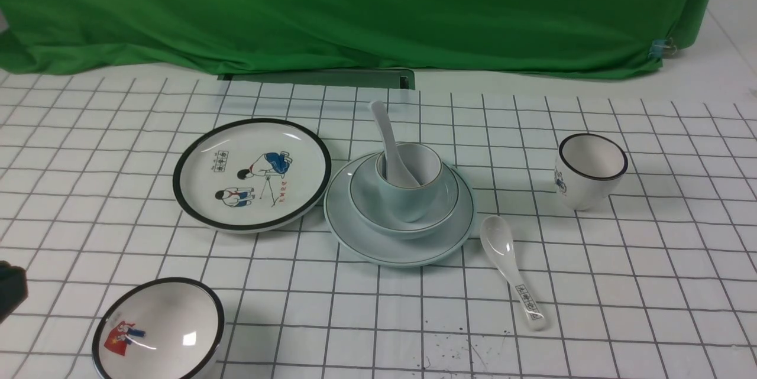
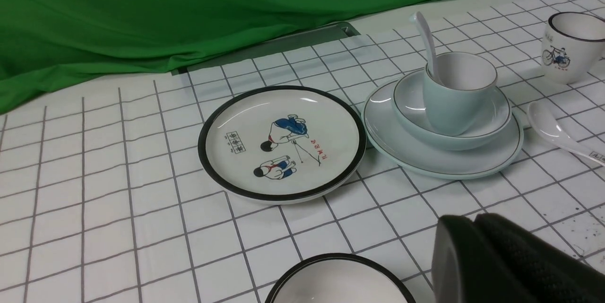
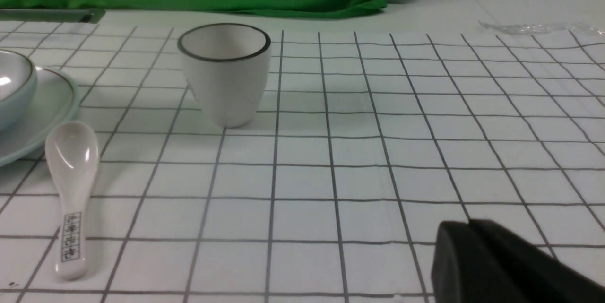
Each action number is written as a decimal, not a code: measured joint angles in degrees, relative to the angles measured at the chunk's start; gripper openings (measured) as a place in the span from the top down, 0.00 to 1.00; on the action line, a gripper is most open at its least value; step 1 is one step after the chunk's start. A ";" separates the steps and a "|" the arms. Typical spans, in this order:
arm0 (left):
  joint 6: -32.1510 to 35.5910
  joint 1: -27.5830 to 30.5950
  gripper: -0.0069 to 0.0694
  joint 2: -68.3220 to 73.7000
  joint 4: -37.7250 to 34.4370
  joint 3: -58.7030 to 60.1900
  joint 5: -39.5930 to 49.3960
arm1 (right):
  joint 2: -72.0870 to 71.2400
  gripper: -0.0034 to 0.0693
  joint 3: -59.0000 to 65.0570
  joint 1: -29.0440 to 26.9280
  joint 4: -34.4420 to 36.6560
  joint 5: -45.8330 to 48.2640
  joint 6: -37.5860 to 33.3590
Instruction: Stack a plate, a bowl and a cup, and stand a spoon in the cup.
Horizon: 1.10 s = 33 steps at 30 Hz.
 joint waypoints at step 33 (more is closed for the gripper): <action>0.00 20.70 0.94 -15.00 -6.64 31.26 -23.89 | 0.00 0.75 0.00 0.00 0.00 0.00 -0.02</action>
